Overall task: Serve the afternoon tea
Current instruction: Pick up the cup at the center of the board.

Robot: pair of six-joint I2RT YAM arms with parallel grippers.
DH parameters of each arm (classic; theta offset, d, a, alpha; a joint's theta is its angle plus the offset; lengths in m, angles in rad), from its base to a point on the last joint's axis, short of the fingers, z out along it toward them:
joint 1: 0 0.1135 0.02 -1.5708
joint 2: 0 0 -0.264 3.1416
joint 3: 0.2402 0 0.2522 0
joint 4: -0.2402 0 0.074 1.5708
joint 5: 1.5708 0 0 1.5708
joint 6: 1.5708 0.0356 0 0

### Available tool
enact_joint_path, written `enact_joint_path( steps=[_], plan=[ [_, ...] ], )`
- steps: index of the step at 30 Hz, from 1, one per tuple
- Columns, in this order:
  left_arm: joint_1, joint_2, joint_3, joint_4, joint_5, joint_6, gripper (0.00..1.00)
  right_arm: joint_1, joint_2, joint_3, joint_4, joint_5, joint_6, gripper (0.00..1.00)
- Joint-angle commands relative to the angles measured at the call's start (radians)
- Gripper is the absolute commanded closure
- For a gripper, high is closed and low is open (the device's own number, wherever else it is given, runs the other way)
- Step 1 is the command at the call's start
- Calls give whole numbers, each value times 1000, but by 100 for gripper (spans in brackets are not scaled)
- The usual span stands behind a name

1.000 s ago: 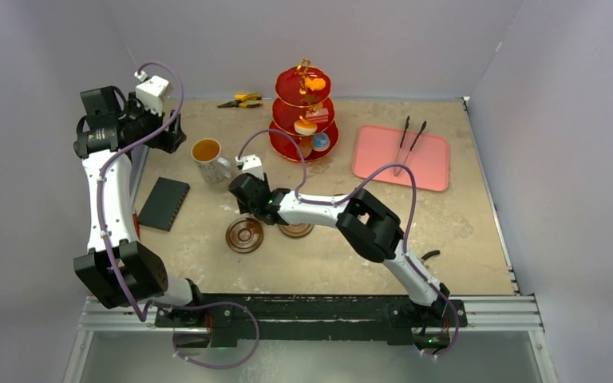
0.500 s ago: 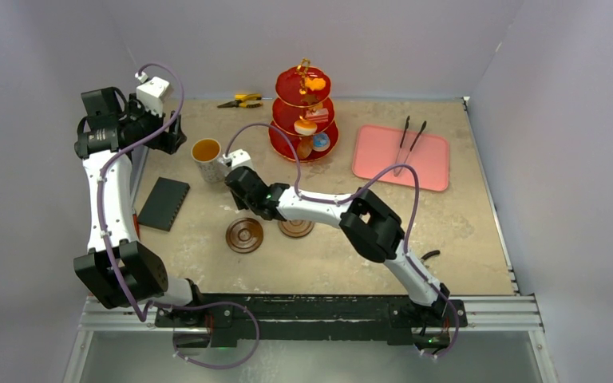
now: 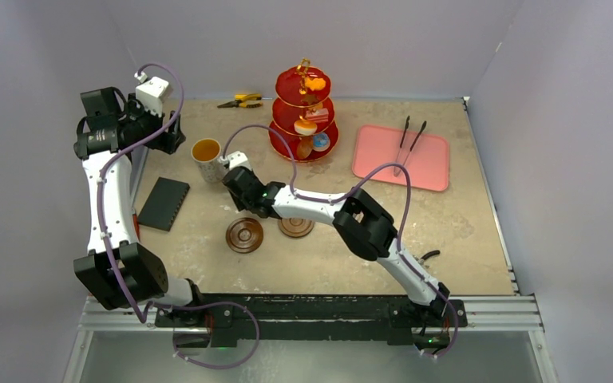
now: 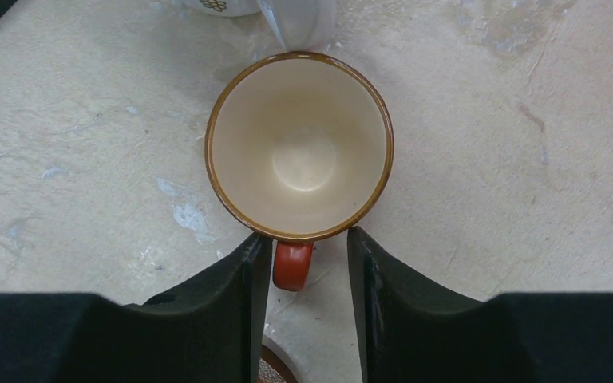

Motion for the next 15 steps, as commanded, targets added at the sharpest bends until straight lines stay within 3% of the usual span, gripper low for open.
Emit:
enact_joint_path(
  steps=[1,6,9,15],
  plan=[
    [6,-31,9,25,5,10,26,-6,-63,-41,71,30,16,60],
    [8,-31,8,24,7,8,26,-6,-65,-29,94,37,12,76],
    [7,-33,8,22,7,12,26,-6,-83,-45,106,46,4,100],
    [7,-34,2,22,8,14,26,-9,-203,-191,198,77,-51,100]
  ],
)
